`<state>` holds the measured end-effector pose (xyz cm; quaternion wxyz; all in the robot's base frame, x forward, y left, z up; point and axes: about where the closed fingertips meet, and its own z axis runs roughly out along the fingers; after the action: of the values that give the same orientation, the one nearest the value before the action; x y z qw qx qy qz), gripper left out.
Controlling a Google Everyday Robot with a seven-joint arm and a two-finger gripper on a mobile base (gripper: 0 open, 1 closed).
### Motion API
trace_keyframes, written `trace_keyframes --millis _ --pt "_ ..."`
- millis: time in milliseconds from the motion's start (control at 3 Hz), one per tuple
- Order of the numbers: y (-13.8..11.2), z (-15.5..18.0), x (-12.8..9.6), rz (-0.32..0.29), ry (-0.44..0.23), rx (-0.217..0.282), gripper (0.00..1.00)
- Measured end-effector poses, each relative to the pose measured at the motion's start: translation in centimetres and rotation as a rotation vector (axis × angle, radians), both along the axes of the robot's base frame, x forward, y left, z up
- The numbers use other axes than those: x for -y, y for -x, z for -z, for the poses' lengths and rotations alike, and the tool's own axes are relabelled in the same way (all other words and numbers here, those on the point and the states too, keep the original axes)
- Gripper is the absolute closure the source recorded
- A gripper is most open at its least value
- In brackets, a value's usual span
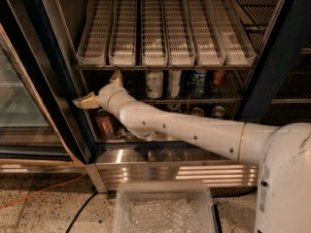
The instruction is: Pick redbull can from middle shelf of fridge
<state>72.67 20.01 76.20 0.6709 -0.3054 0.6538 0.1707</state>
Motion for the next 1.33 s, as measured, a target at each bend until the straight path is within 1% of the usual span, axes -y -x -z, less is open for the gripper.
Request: trace_keyframes --millis 333,667,1000,1333 --pt "3.45 0.56 2.61 0.046 0.013 -0.022 0.0" --pt "3.45 0.56 2.61 0.046 0.013 -0.022 0.0" --pt "3.45 0.56 2.6 0.046 0.013 -0.022 0.19" --pt "3.45 0.56 2.6 0.046 0.013 -0.022 0.42"
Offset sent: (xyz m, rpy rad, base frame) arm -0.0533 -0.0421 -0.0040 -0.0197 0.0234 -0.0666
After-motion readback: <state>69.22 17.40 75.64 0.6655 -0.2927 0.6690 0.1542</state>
